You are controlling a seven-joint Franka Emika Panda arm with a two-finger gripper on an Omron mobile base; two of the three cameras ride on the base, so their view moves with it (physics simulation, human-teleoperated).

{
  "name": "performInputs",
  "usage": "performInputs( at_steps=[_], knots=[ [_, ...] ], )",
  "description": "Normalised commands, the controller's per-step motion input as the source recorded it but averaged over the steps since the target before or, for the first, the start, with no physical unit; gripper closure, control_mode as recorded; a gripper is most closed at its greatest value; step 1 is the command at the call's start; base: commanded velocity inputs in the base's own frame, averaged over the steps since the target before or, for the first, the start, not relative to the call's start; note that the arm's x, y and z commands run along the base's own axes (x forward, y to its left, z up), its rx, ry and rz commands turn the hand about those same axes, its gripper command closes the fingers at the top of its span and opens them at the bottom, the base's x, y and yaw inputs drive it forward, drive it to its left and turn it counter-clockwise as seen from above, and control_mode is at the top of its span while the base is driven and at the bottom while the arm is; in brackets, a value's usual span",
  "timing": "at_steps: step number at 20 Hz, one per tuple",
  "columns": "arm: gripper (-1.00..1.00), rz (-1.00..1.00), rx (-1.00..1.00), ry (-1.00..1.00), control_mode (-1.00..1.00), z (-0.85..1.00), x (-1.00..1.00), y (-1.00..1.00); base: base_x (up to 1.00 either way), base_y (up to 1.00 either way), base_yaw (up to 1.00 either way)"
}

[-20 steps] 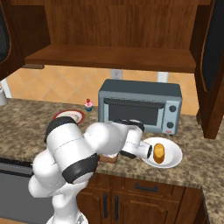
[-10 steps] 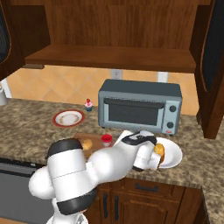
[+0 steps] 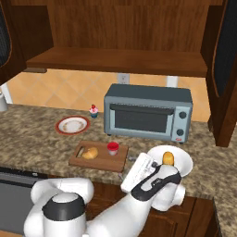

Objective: From the different types of pastries on the counter, select a croissant and place it on the cutting board. Then retrieve a jar of jam from the cabinet and place it alongside the croissant on the cutting board.

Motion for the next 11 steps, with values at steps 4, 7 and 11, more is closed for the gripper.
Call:
performInputs(
  at_steps=[4,7,11],
  knots=[
    [-1.0,0.0,0.0,0.0,-1.0,0.0,0.0,0.0,0.0,0.0,0.0],
    [-1.0,0.0,0.0,0.0,-1.0,0.0,0.0,0.0,0.0,0.0,0.0],
    [-1.0,0.0,0.01,0.0,-1.0,0.0,0.0,-0.12,0.0,0.0,0.0]
  ],
)
